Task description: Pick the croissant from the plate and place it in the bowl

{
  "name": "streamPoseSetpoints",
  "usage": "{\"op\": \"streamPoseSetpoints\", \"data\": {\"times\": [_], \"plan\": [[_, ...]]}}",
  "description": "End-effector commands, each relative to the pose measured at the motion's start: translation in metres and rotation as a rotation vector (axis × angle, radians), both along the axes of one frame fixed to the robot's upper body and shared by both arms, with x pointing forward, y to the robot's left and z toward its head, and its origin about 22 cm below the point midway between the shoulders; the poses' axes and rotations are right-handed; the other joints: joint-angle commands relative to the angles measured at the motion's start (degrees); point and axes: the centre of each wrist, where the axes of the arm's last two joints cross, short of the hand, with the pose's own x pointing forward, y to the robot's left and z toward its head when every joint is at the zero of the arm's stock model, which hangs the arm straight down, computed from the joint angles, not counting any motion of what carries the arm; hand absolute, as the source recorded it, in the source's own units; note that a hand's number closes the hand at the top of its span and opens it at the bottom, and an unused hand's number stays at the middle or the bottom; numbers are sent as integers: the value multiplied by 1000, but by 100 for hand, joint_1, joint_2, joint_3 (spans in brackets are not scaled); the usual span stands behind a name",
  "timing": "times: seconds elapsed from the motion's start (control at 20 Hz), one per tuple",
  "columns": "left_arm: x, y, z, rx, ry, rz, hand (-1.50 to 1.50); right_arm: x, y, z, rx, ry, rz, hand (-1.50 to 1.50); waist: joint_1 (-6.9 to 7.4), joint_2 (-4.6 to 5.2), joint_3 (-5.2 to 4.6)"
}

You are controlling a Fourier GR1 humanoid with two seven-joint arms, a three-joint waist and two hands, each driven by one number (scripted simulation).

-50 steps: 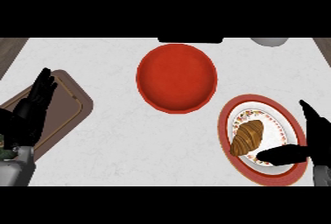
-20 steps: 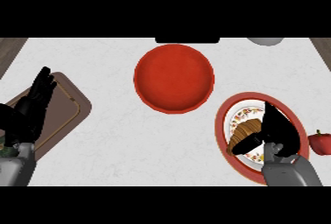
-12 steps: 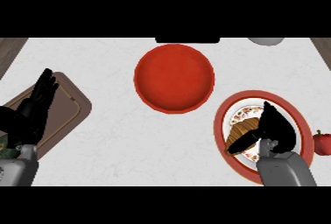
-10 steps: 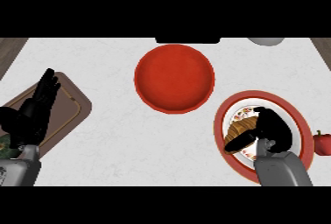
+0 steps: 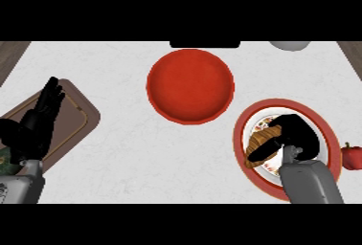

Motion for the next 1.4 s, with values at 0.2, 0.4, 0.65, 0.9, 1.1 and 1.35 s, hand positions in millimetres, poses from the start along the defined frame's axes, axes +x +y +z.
{"op": "streamPoseSetpoints", "data": {"times": [0.2,0.4,0.65,0.9,1.1,1.35], "plan": [[7,-1,12,5,12,2,0,17,-5,-8,-180,24,-130,150,12,50,34],[11,-27,9,4,-13,-102,0,3,129,14,-170,-90,511,150,592,143,30],[18,-38,19,10,-31,-167,0,-1,189,38,-198,-201,855,150,938,170,33],[27,-36,22,3,-10,-106,0,-22,237,75,-273,-401,887,150,605,72,28],[22,-32,7,8,-11,-71,0,-28,254,133,-280,-688,783,150,455,28,20],[18,-17,12,5,-2,-77,0,-30,265,163,-182,-791,680,150,401,29,22]]}}
